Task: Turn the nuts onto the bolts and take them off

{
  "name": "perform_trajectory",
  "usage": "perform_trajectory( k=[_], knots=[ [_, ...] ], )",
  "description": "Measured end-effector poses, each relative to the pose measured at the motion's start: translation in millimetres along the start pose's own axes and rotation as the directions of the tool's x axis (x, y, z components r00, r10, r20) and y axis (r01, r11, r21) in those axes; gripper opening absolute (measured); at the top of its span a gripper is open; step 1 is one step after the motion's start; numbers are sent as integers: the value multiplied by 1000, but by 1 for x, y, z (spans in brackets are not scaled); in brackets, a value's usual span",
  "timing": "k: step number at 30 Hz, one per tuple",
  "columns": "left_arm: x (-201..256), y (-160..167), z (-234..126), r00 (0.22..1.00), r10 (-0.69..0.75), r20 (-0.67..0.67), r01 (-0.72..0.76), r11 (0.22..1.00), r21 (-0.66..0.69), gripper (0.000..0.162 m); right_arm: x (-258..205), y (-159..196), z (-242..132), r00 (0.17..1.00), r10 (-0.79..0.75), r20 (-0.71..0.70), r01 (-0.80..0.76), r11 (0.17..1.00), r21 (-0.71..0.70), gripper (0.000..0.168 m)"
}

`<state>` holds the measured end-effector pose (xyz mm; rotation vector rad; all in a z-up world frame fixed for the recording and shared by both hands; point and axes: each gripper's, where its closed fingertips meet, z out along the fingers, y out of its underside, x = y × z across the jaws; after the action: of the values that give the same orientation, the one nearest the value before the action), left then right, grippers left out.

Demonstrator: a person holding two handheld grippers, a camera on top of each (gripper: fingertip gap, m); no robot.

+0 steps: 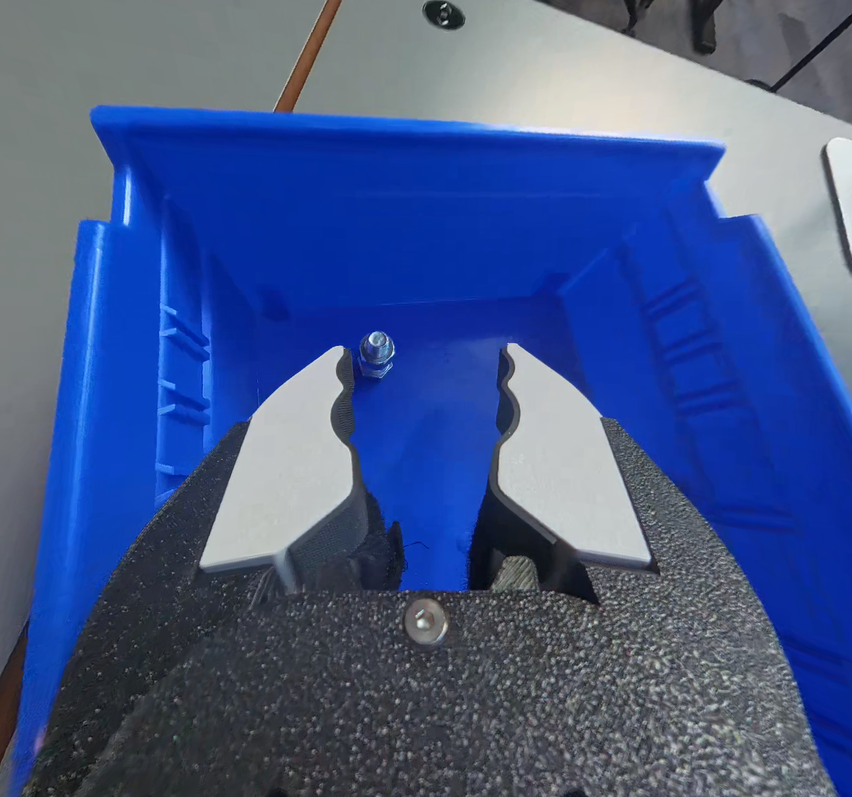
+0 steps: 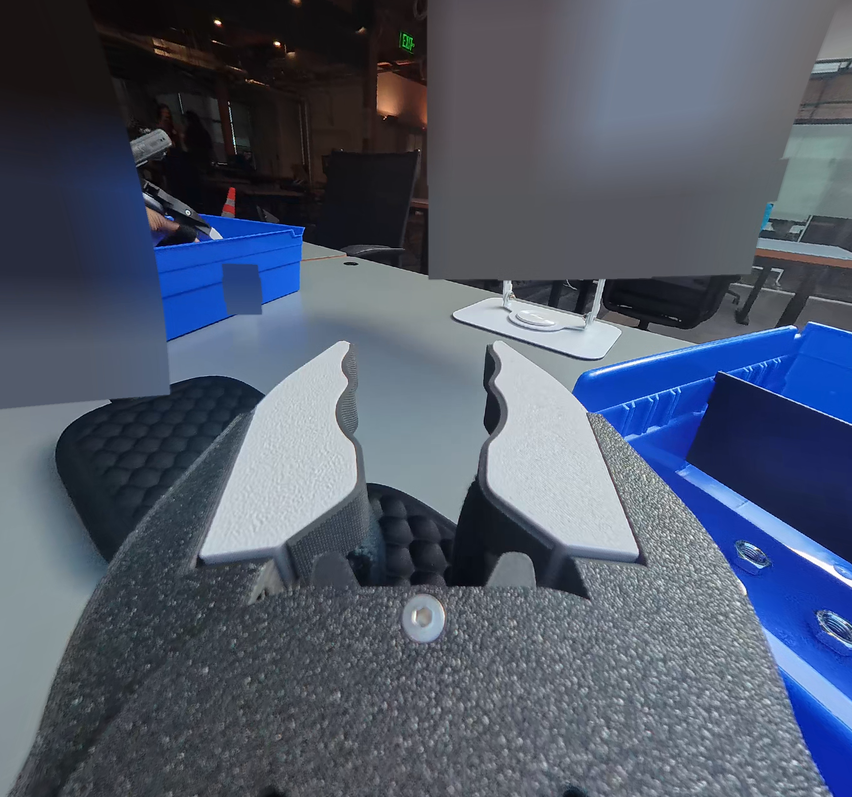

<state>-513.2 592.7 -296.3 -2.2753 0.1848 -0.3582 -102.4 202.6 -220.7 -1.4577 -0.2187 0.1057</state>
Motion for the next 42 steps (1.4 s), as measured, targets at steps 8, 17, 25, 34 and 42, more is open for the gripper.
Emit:
perform_trajectory(
  k=[8, 17, 25, 34, 42],
  knots=[
    [-25, 19, 30, 991, 54, 126, -37, 991, -129, 46, 1, 1, 0, 1000, 12, 4, -12, 1000, 2, 52],
    [-27, 21, 40, 957, 227, 182, -203, 969, -142, 23, 1, 1, 0, 1000, 12, 1, -12, 1000, 0, 52],
    [8, 10, 14, 961, 274, 43, -273, 961, -34, 19, 2, 4, 3, 1000, 17, 1, -17, 1000, -22, 52],
    [166, -2, -95, 776, 545, -317, -466, 835, 293, 19, -3, 10, 6, 1000, -16, 18, 17, 998, -65, 51],
    [314, 93, -174, 347, 703, -621, -574, 683, 452, 18, -13, 13, 9, 996, -50, 68, 56, 994, -97, 48]
  ],
)
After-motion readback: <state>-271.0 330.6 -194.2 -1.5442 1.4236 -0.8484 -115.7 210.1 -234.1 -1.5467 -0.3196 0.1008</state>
